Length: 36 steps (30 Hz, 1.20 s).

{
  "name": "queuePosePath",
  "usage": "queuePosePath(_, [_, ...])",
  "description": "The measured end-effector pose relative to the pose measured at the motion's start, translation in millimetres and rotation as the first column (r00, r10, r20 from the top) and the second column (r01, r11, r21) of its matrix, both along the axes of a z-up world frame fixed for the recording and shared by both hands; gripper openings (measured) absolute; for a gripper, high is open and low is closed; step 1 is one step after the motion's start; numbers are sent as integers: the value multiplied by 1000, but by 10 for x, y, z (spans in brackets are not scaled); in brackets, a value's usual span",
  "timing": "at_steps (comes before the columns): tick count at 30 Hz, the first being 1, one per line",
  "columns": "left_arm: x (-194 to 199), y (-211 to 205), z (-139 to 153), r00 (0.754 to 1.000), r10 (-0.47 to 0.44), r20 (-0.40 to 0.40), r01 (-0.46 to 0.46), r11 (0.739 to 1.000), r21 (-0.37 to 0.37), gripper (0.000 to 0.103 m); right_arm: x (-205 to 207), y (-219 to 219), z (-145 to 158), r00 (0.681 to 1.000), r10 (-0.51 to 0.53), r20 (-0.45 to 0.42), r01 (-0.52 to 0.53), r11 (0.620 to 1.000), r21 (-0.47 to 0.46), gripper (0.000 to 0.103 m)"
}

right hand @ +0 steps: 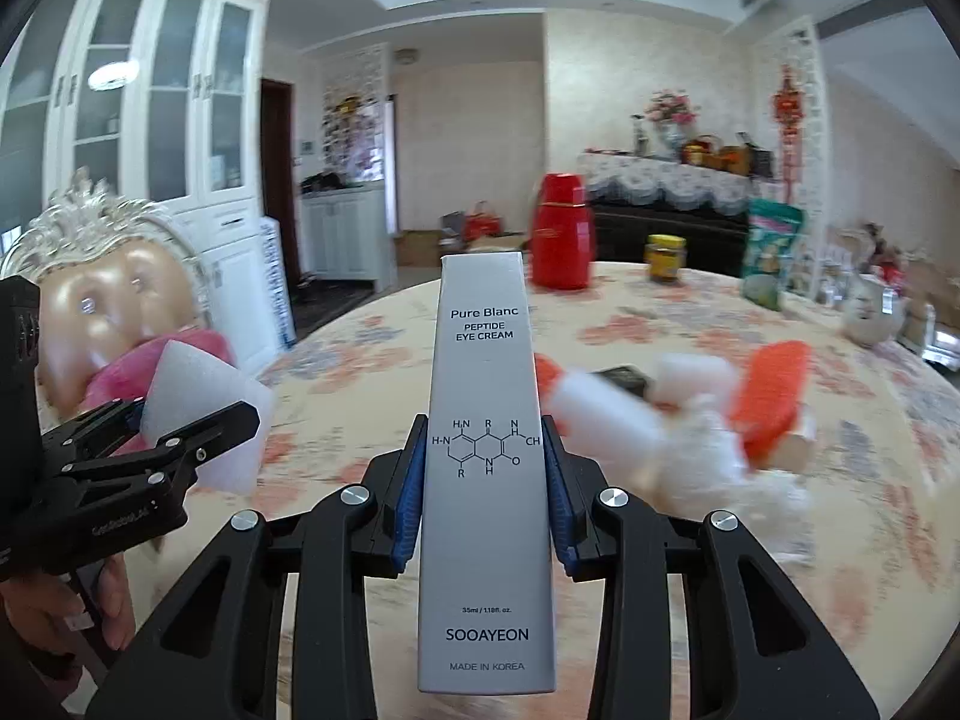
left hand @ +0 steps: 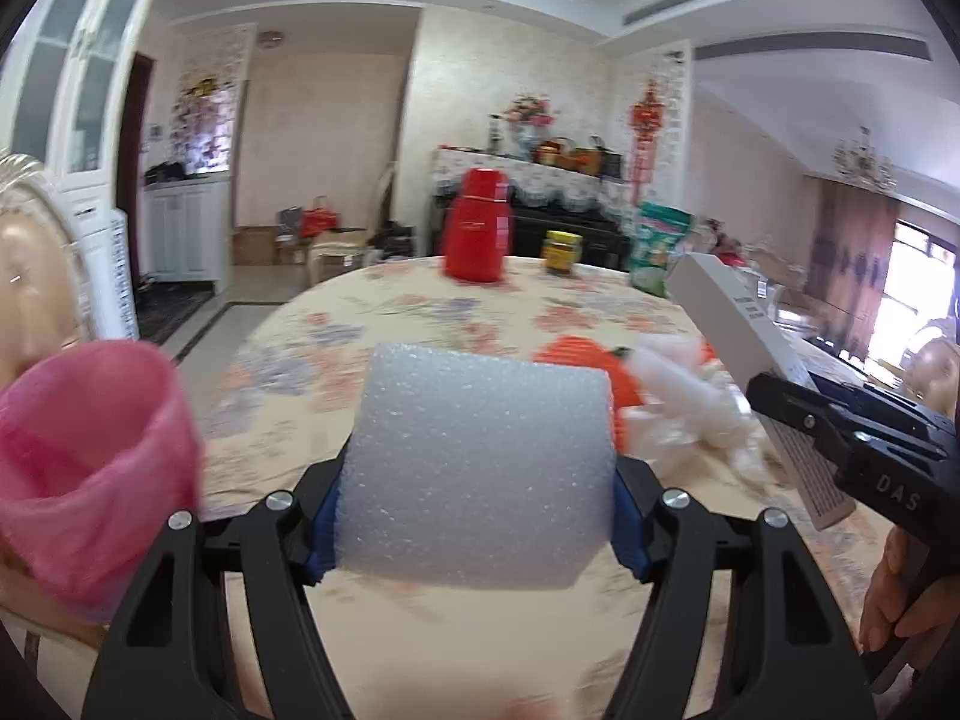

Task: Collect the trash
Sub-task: 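Carry the box and foam block to the pink bin and release both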

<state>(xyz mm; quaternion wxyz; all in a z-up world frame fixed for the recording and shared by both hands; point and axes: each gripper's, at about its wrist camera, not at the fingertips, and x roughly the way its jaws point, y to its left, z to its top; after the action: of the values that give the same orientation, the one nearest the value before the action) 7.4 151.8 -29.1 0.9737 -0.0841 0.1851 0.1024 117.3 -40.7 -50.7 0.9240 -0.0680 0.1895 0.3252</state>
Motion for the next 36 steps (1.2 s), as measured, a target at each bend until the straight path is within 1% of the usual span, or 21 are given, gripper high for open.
queuePosePath(5, [-309, 499, 34, 992, 125, 21, -125, 992, 9, 67, -15, 513, -60, 990, 127, -54, -127, 992, 3, 35])
queuePosePath(8, [-482, 826, 45, 979, 204, 20, -205, 979, 5, 67, -77, 824, -73, 976, 205, -68, -205, 979, 2, 35])
queuePosePath(10, [-580, 1022, 48, 967, 255, 16, -255, 967, 5, 67, -67, 1043, -75, 961, 264, -81, -265, 964, 5, 35])
queuePosePath(13, [-748, 1354, 65, 942, 334, 13, -334, 942, 5, 67, -99, 1385, -57, 934, 342, -101, -342, 940, 15, 35])
queuePosePath(17, [-875, 1726, 131, 911, 411, 24, -411, 912, 4, 67, -140, 1876, -30, 896, 431, -110, -431, 902, 21, 35])
queuePosePath(21, [-935, 2115, 154, 871, 491, 14, -492, 870, 28, 67, -135, 2342, -73, 864, 487, -128, -489, 872, 17, 35])
queuePosePath(24, [-930, 2378, 121, 851, 524, -14, -524, 851, 26, 67, -86, 2624, -110, 845, 511, -156, -515, 857, 18, 35])
queuePosePath(26, [-909, 2544, 89, 848, 528, -40, -527, 849, 20, 67, -60, 2836, -137, 835, 526, -162, -530, 848, 15, 35])
queuePosePath(30, [-853, 2761, 2, 849, 524, -74, -524, 851, 16, 67, 8, 3210, -196, 814, 546, -200, -551, 834, 36, 35])
queuePosePath(34, [-868, 2865, -91, 859, 505, -85, -508, 861, -11, 68, 33, 3447, -209, 800, 561, -214, -565, 824, 50, 35])
queuePosePath(35, [-877, 2891, -118, 858, 506, -87, -510, 860, -18, 69, 26, 3491, -202, 799, 564, -208, -568, 822, 48, 36])
queuePosePath(36, [-883, 2877, -144, 857, 507, -92, -511, 859, -20, 74, 19, 3549, -195, 795, 573, -200, -576, 816, 46, 36])
